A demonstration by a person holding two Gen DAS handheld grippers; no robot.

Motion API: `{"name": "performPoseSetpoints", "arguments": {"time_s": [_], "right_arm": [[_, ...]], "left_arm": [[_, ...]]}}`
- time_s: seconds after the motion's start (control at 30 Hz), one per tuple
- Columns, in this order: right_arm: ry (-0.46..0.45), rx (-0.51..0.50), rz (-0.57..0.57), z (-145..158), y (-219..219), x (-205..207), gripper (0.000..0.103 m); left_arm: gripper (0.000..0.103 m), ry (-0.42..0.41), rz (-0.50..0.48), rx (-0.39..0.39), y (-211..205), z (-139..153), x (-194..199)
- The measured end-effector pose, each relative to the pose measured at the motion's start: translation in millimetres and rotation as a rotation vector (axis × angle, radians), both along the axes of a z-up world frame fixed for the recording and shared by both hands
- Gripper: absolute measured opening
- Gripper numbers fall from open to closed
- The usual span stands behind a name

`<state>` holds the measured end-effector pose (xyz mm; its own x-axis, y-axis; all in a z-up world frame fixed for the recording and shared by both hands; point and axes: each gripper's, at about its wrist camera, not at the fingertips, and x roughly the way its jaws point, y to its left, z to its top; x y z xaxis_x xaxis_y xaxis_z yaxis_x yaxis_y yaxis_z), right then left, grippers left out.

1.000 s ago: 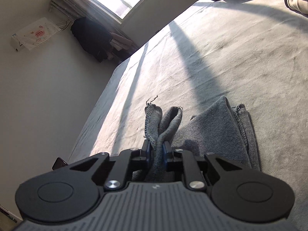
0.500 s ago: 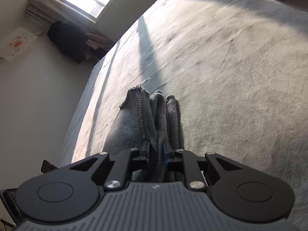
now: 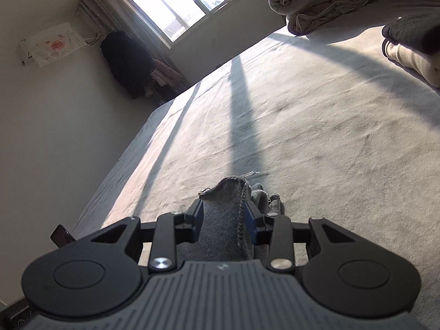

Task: Fold clothes

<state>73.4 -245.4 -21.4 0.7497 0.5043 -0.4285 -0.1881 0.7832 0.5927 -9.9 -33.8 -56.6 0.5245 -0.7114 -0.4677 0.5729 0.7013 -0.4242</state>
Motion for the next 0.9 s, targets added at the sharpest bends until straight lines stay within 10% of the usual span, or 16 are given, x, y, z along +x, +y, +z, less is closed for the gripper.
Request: {"name": "performPoseSetpoints", "arguments": {"time_s": [0.33,0.6,0.9], "right_arm": [[0.061,-0.236,-0.028,-38,16,39,0.037],[0.095,-0.152,-0.028,-42,-2,36,0.037],[0.17,-0.005,-0.05,-31,-32,11,0.063]], "left_arm": [[0.031,-0.006,-0.025,0.016,-5,-7,0],[0.045,0.019,-0.101,0.009,0,5,-6],[0.066,0.056,-0.141,-0.017,16,16,-18]]}}
